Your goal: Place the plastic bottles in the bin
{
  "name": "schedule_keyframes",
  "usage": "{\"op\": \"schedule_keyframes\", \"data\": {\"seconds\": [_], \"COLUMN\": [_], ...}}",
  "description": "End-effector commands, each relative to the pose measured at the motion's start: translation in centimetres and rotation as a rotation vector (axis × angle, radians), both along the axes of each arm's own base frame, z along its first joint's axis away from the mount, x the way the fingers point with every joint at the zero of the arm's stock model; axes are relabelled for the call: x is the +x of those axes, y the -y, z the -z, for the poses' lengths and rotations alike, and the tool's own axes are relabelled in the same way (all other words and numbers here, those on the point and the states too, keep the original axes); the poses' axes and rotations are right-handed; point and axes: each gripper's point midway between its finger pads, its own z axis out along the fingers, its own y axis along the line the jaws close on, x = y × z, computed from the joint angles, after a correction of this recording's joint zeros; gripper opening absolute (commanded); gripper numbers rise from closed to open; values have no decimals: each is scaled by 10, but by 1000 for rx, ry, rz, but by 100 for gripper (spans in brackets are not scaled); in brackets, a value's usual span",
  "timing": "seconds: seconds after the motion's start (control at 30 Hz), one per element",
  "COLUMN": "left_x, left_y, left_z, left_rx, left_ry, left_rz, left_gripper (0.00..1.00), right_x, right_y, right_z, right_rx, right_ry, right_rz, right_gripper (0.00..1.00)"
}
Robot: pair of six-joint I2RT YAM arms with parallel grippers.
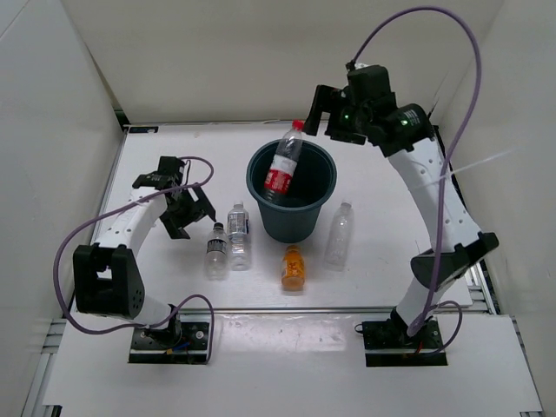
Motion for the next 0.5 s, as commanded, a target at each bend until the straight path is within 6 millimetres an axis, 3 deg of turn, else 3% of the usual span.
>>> {"op": "schedule_keyframes", "data": {"seconds": [0.0,0.03,0.27,0.47], "left_x": [8,7,12,19], "left_y": [10,11,18,29], "left_z": [-5,-3,29,43], "left_rx": [-56,-64,-74,-88], "left_ry": [99,98,56,22], "left_rz": [73,76,148,204], "left_gripper": [100,100,100,100], "right_x": [-16,-20,-35,-40], "right_y": [24,27,31,38], "right_z": [-50,-60,-45,-46], "right_rx": [21,33,4,-2], "right_ry": [140,160,91,82], "right_rz": [25,26,7,16], "right_gripper": [100,100,100,100]}}
